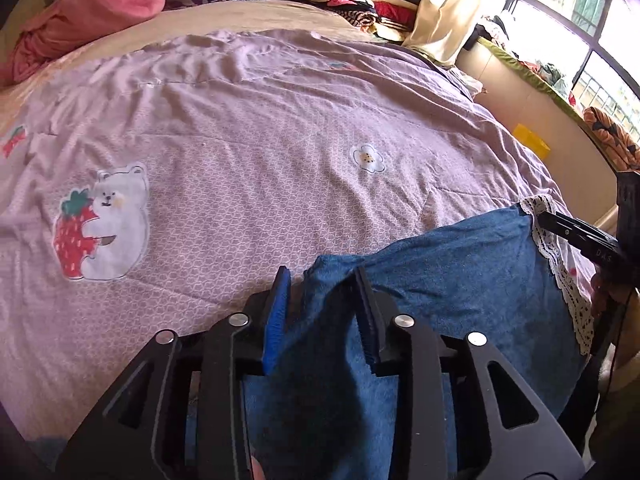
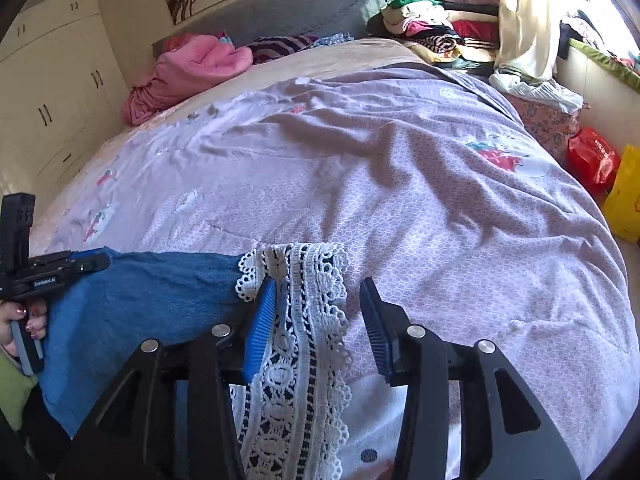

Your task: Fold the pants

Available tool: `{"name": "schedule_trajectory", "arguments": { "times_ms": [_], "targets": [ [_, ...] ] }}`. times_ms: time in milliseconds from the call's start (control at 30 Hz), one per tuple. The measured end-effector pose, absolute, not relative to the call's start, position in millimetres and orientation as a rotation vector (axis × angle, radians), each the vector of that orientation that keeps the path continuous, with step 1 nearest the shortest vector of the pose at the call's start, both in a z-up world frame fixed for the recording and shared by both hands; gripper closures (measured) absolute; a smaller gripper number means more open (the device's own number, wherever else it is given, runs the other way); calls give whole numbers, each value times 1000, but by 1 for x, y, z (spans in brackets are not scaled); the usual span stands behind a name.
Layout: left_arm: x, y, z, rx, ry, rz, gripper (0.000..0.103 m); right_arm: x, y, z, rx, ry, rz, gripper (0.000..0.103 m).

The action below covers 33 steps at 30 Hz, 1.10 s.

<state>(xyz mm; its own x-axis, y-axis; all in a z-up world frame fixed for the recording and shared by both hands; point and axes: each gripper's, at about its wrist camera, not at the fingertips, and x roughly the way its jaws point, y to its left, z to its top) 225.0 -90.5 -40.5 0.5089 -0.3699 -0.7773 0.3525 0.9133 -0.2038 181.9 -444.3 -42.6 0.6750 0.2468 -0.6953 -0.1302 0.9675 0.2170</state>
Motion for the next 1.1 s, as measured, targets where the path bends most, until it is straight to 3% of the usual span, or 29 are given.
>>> {"name": "schedule_trajectory", "arguments": {
  "times_ms": [67, 167, 467, 800, 900, 1000, 1033, 1067, 1100],
  "targets": [
    [211, -81, -28, -31, 906, -423, 66, 166, -453, -33, 205, 770, 207, 47],
    [186, -63, -13, -54, 872, -400, 53, 139, -456, -25, 239, 751, 217, 43],
    [105, -4, 5, -95, 809, -232, 48, 70, -444, -29, 230, 774, 216, 36],
    [55, 70, 1, -131, 836, -55, 28, 43, -397, -22, 117, 755, 274, 33],
    [55, 72, -12, -139, 871, -50, 26, 44, -374, -27, 80, 780, 314, 33],
    [59, 68, -23, -161, 890, -66, 28, 43, -355, -30, 49, 790, 339, 32],
    [60, 67, -26, -166, 894, -58, 37, 45, -351, -33, 40, 799, 338, 32],
    [61, 67, -29, -174, 905, -45, 65, 46, -349, -36, 34, 815, 331, 32],
    [61, 69, -30, -193, 905, -46, 71, 47, -347, -40, 33, 833, 335, 32]
  ]
}}
